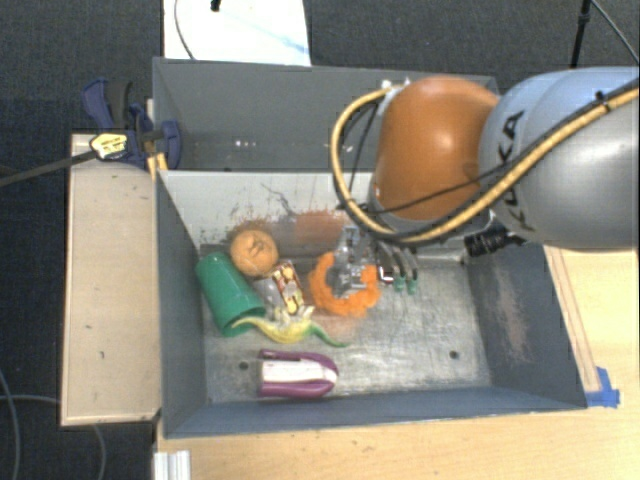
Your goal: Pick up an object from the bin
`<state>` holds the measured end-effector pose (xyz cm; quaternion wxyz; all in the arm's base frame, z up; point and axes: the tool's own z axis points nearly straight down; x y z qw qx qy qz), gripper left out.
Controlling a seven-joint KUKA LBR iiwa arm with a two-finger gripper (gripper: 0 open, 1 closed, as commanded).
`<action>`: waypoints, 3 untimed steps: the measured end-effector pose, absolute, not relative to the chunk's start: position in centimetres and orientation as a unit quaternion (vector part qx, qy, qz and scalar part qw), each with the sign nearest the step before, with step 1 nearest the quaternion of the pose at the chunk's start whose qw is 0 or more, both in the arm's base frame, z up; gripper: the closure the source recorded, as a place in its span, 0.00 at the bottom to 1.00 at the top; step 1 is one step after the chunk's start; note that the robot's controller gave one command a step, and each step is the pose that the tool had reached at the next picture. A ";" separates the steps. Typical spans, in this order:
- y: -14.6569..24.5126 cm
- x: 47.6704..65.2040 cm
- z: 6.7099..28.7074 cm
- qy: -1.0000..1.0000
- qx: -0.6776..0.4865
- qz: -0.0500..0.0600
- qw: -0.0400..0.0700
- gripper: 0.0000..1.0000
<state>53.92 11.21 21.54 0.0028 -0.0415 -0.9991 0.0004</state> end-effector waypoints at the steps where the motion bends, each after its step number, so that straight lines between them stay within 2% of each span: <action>1: 17.0 53.4 20.6 -0.999 0.037 -0.001 -0.006 1.00; 2: 19.1 53.1 18.8 -0.999 0.042 -0.002 0.000 1.00; 3: 17.2 50.3 17.6 -1.000 0.028 -0.001 -0.002 1.00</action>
Offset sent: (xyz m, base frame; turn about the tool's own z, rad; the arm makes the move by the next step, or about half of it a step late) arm -0.0007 0.0247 -0.0203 0.0036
